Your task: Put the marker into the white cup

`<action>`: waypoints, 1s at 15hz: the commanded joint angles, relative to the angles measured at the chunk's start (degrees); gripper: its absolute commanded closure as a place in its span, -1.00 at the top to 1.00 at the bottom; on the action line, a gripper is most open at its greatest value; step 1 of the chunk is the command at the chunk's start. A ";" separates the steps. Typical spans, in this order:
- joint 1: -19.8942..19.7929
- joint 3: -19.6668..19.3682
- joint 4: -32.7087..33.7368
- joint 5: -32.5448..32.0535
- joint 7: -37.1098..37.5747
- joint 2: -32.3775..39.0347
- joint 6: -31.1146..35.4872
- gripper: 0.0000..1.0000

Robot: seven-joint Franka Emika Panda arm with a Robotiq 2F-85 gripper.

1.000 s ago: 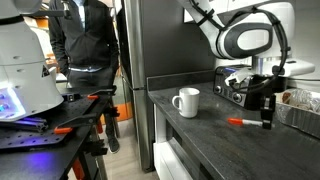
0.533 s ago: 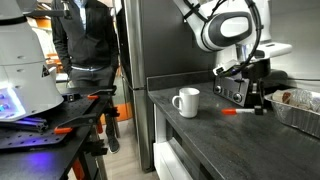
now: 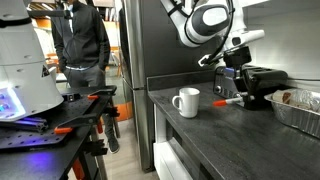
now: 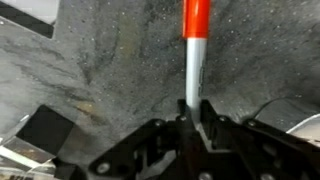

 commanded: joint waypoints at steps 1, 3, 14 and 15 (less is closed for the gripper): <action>6.34 -5.18 -4.57 -4.58 5.77 -2.56 0.68 -0.91; 9.51 -7.28 -5.84 -6.60 8.59 -3.30 0.58 -0.91; 24.98 -15.52 -11.84 -12.38 17.79 -4.76 1.09 -0.91; 25.87 -15.74 -12.26 -12.37 17.66 -4.74 0.94 -0.91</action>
